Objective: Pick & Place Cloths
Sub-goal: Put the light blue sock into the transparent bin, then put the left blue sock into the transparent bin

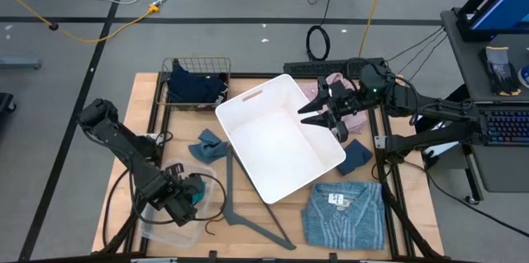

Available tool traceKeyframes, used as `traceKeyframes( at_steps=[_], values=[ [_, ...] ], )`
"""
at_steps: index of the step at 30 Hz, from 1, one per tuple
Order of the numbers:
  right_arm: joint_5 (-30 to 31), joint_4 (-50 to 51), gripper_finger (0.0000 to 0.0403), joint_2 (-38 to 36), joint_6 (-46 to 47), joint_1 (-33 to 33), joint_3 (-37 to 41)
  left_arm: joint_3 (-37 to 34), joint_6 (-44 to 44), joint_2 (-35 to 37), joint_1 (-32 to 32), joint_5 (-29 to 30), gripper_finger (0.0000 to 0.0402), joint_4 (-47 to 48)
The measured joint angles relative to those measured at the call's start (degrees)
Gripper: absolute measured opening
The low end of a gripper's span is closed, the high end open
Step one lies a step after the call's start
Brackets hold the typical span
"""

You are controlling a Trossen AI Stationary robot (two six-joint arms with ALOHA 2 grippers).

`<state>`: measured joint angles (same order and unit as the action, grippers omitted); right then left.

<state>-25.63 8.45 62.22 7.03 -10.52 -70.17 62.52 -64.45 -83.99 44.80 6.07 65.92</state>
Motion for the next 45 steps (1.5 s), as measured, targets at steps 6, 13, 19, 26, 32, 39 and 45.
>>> traceKeyframes(
  at_steps=[6,13,19,26,32,39,45],
  values=[
    [0.0,0.0,0.0126,0.0,0.0,0.0,0.0,0.0,-0.6,0.0,0.0,0.0,0.01,-0.7],
    [0.0,0.0,0.0126,0.0,0.0,0.0,0.0,5.0,-1.2,3.1,-2.2,-0.1,0.0139,1.0],
    [0.0,0.0,0.0126,0.0,1.1,0.0,0.0,12.1,0.3,9.1,-5.1,9.4,0.0132,1.6],
    [-0.1,0.0,0.0126,0.0,1.3,0.0,0.0,13.0,9.4,15.6,-11.3,17.9,0.0116,5.9],
    [-0.1,0.0,0.0126,0.0,1.3,0.0,0.0,13.0,21.3,18.6,-17.2,23.9,0.0116,15.7],
    [-0.2,0.0,0.0126,0.0,1.3,0.0,0.0,13.0,32.2,18.9,-25.6,23.2,0.0144,17.0],
    [-0.2,0.7,0.0126,0.0,1.3,0.0,0.0,13.0,31.1,19.1,-33.3,19.9,0.0192,17.0]
  ],
)
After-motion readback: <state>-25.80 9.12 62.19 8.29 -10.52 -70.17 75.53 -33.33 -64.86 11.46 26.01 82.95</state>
